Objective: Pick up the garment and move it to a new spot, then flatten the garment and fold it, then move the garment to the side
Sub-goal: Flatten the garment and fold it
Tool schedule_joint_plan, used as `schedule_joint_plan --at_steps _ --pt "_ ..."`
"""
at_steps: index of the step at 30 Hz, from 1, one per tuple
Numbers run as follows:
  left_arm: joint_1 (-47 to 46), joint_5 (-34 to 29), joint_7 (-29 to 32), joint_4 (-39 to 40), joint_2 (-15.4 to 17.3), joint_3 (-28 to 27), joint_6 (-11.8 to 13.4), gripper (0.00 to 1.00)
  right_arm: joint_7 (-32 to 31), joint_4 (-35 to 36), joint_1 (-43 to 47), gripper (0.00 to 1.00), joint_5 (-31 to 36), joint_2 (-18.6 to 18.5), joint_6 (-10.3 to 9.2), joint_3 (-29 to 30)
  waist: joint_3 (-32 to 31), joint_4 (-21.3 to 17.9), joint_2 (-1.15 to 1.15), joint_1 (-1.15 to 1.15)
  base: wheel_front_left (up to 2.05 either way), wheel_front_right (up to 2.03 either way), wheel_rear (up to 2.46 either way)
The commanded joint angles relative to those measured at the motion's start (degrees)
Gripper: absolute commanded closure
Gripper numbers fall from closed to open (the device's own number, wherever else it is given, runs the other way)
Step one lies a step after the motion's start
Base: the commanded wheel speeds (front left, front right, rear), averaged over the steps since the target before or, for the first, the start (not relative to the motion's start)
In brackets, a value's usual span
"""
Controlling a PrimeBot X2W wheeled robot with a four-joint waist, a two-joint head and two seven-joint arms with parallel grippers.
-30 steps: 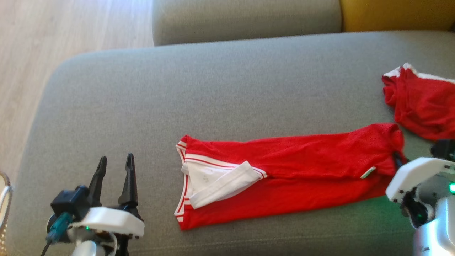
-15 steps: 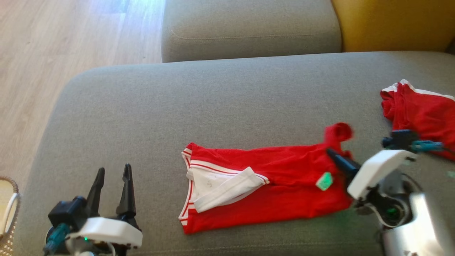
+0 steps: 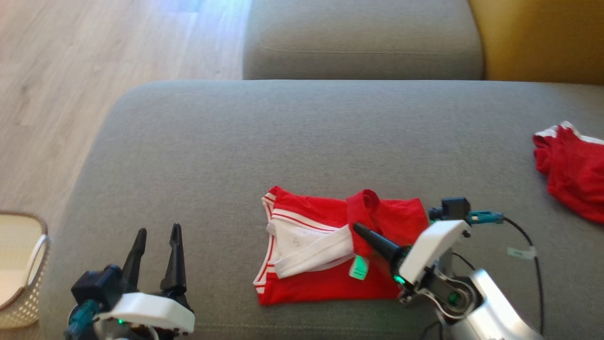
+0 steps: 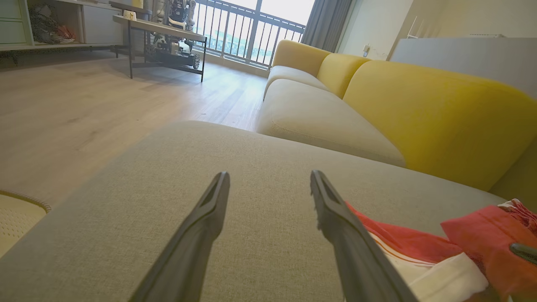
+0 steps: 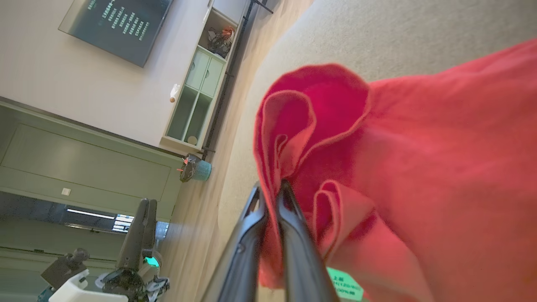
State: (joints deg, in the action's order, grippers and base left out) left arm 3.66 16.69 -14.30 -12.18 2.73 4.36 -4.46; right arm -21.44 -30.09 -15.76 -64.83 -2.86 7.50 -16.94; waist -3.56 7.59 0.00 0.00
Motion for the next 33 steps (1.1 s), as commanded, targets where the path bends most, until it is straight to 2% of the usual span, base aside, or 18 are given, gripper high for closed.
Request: schedule_joint_plan --at_steps 1,11,18,19,20,21,33 --pt "-1.82 0.31 -0.7 1.66 0.15 -1.59 0.52 0.0 0.89 1.78 -4.29 1.0 -0.66 -0.02 -0.01 -1.21 0.14 0.71 0.0 0.0 0.0 0.0 0.0" --pt "-2.32 0.67 -0.7 1.3 0.15 -0.22 0.84 0.0 9.86 -12.82 -14.71 1.0 -12.98 -0.02 -0.01 -15.96 2.15 5.53 0.0 0.0 0.0 0.0 0.0" --pt "-2.75 0.65 -0.7 1.0 0.15 0.0 1.03 0.0 13.27 -18.48 -19.27 1.0 -21.82 -0.02 -0.01 -26.9 3.1 7.37 0.0 0.0 0.0 0.0 0.0" --pt "-2.77 0.63 -0.7 0.97 0.15 -0.02 1.03 0.0 13.7 -18.9 -19.8 0.79 -23.06 -0.02 -0.01 -28.41 3.18 7.47 0.0 0.0 0.0 0.0 0.0" --pt "-2.8 0.64 -0.7 0.93 0.15 -0.05 1.05 0.0 14.1 -19.2 -20.31 0.15 -24.25 -0.02 -0.01 -29.92 3.24 7.52 0.0 0.0 0.0 0.0 0.0" --pt "-2.81 0.63 -0.7 0.9 0.15 -0.07 1.08 0.0 14.63 -19.59 -20.77 0.0 -25.61 -0.02 -0.01 -31.22 3.28 7.53 0.0 0.0 0.0 0.0 0.0" --pt "-2.84 0.21 -0.7 0.63 0.15 -0.82 0.92 0.0 21.52 -21.76 -27.84 0.0 -39.88 -0.02 -0.01 -45.51 2.43 5.25 0.0 0.0 0.0 0.0 0.0"
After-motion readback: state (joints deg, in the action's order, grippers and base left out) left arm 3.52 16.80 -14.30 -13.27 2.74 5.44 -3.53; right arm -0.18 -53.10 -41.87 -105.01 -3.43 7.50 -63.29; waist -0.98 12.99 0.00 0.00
